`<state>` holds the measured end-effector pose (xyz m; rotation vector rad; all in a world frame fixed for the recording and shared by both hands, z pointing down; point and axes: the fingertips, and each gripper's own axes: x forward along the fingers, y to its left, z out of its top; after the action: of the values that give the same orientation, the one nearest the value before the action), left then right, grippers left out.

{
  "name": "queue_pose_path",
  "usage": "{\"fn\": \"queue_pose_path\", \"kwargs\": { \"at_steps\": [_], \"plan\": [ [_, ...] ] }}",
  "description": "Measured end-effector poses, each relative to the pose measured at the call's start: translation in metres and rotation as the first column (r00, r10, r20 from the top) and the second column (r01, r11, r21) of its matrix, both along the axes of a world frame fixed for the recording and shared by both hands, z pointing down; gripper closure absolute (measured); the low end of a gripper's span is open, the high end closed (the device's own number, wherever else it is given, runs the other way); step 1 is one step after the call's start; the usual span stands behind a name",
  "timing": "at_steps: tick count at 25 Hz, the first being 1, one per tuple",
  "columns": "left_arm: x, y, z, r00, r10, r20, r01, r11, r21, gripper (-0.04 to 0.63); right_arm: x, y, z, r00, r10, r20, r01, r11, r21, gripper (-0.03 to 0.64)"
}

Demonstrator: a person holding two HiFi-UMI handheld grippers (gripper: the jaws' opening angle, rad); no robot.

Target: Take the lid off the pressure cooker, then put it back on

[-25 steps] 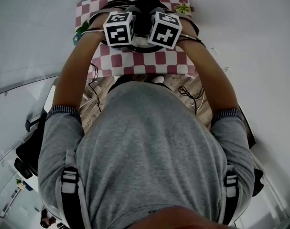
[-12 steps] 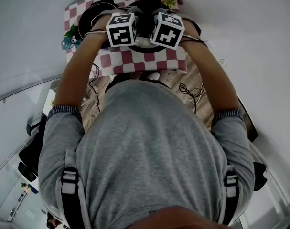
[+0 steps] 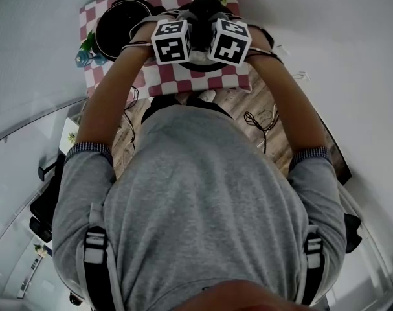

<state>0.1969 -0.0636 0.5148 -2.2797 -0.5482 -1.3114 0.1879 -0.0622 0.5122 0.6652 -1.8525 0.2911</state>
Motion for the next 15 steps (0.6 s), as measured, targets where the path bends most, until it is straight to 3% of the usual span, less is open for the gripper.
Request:
{"fn": "queue_pose_path", "kwargs": {
  "at_steps": [15],
  "plan": [
    [0.004, 0.021, 0.069, 0.997, -0.047, 0.056, 0.05, 0.997, -0.058, 0.295, 0.005, 0.022, 0.069, 0.999, -0.034, -0.005, 0.034, 0.995, -0.093, 0.336]
  ]
}}
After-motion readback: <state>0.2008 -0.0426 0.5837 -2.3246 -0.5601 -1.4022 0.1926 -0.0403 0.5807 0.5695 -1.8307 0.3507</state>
